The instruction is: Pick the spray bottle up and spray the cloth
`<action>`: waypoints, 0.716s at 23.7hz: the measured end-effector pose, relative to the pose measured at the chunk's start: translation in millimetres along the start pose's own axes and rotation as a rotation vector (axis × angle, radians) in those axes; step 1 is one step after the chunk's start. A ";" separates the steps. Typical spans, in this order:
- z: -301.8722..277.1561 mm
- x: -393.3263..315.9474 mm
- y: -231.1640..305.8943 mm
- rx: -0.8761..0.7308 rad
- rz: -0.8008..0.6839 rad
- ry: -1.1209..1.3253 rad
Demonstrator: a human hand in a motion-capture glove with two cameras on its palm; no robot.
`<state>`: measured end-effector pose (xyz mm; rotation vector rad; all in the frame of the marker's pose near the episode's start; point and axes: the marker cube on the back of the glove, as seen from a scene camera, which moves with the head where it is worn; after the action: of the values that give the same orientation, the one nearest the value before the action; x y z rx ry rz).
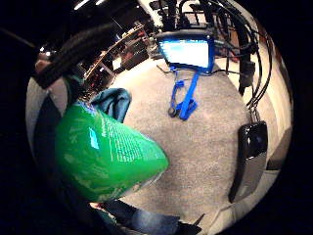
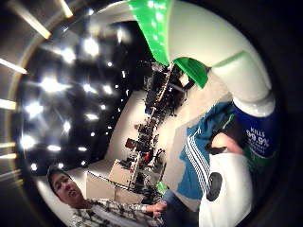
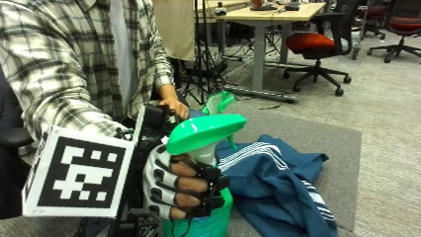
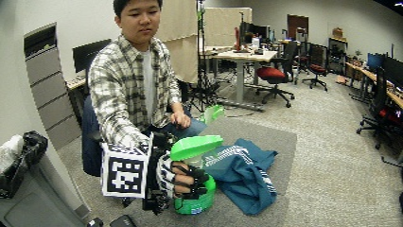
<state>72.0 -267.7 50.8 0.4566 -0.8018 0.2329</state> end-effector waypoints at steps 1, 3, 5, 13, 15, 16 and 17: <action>0.0 -0.3 -0.7 0.008 0.000 0.017; 0.3 -1.1 -1.7 0.024 0.001 0.050; 0.5 -2.1 -2.7 0.034 -0.002 0.084; 1.7 -6.1 -5.7 0.040 -0.017 0.148; 1.7 -6.5 -3.2 0.043 -0.018 0.144; 1.5 -6.7 -1.6 0.043 -0.019 0.139; 1.2 -7.0 0.5 0.043 -0.020 0.134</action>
<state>66.4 -268.1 46.6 0.4838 -0.6621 0.2600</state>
